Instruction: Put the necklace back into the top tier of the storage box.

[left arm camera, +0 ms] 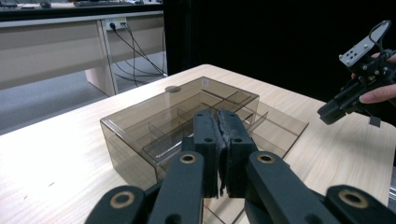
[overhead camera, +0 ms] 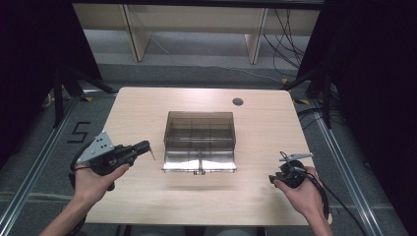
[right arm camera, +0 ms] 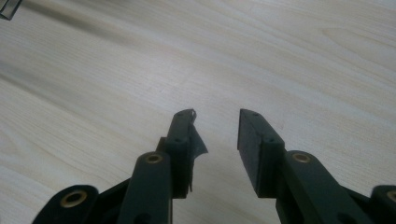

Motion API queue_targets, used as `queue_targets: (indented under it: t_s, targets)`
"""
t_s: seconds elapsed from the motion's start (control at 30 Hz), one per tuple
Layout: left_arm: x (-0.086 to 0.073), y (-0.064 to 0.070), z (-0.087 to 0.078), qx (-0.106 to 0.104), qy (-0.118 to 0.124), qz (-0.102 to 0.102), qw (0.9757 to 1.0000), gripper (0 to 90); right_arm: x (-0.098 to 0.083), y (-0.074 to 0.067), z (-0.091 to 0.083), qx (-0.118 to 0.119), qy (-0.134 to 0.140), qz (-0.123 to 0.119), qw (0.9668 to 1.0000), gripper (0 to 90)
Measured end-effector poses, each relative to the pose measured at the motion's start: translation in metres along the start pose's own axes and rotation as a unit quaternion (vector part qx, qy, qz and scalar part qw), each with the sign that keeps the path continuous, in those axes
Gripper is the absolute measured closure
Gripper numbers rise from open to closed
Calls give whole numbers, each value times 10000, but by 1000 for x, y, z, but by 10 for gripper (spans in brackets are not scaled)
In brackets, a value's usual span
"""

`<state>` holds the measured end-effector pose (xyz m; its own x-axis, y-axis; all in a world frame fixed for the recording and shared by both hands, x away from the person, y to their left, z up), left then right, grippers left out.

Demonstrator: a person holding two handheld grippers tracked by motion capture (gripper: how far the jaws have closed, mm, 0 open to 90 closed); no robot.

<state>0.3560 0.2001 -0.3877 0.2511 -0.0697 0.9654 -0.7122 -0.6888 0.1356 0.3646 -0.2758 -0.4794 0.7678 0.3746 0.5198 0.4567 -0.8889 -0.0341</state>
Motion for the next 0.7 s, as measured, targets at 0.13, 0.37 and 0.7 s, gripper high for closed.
queue_targets:
  t_s: [0.13, 0.37, 0.7]
  targets:
    - [3, 1, 2, -25, 18, 39, 10000, 865, 0, 0, 0, -2, -27, -6, 10000, 664]
    - [10, 4, 7, -66, 56, 107, 9999, 865, 0, 0, 0, -5, -18, 4, 10000, 664]
    - [15, 7, 13, -126, 74, 159, 9998, 865, 0, 0, 0, 3, -4, 4, 10000, 664]
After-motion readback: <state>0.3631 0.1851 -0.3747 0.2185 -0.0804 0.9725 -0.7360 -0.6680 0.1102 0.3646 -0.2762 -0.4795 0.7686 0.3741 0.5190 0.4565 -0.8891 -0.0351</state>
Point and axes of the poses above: each handheld gripper's, and its own axes: z roughly forward along the jaws, x roughly out of its top, y roughly to its right, the point moved 3 cm from there along z, roughly forward along the jaws, and after that the axes turned 5 degrees about -z, right-handed, at the moved point
